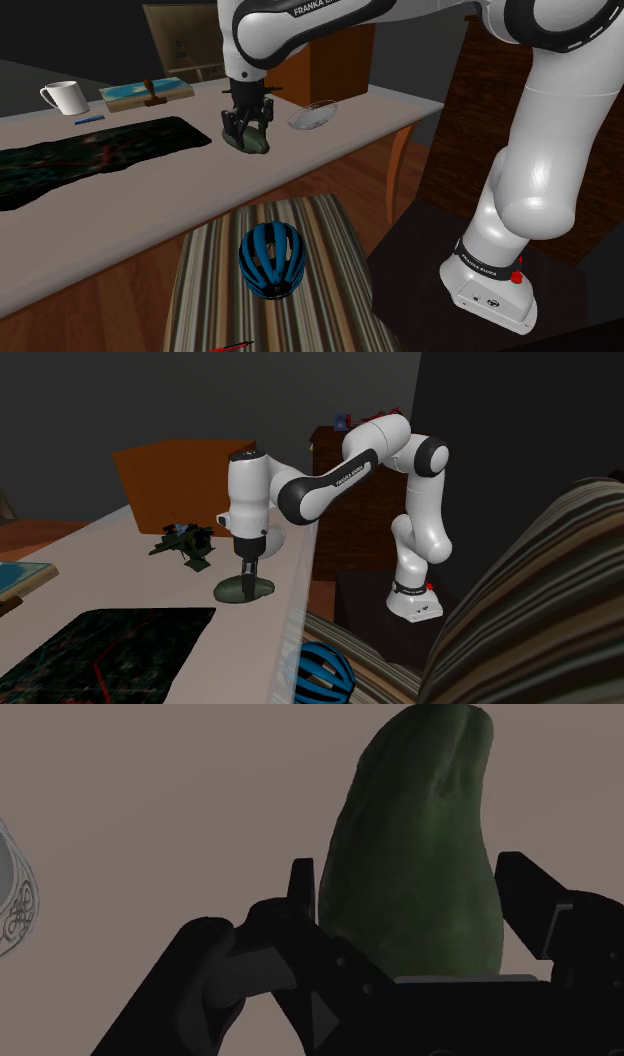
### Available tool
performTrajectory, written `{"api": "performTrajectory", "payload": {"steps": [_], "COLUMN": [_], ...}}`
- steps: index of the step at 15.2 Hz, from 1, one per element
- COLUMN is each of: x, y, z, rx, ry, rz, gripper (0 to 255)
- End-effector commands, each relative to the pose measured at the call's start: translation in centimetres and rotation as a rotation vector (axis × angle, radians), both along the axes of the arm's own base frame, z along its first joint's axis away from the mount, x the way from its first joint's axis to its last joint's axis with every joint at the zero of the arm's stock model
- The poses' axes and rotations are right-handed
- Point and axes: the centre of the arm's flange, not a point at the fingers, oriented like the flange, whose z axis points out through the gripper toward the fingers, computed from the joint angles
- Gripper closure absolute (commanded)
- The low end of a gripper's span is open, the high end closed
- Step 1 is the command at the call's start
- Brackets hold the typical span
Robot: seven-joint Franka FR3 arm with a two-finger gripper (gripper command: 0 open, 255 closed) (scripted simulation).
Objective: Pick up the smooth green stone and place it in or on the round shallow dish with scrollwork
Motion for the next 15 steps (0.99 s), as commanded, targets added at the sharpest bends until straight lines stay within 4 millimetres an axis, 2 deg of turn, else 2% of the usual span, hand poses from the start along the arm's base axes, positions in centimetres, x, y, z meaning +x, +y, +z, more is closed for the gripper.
{"api": "performTrajectory", "payload": {"steps": [1,8,15], "x": [0.0,0.0,0.0], "y": [0.0,0.0,0.0], "z": [0.0,0.0,3.7], "rx": [0.0,0.0,0.0], "ry": [0.001,0.001,0.001], "rz": [0.0,0.0,0.0], "gripper": [255,255,255]}}
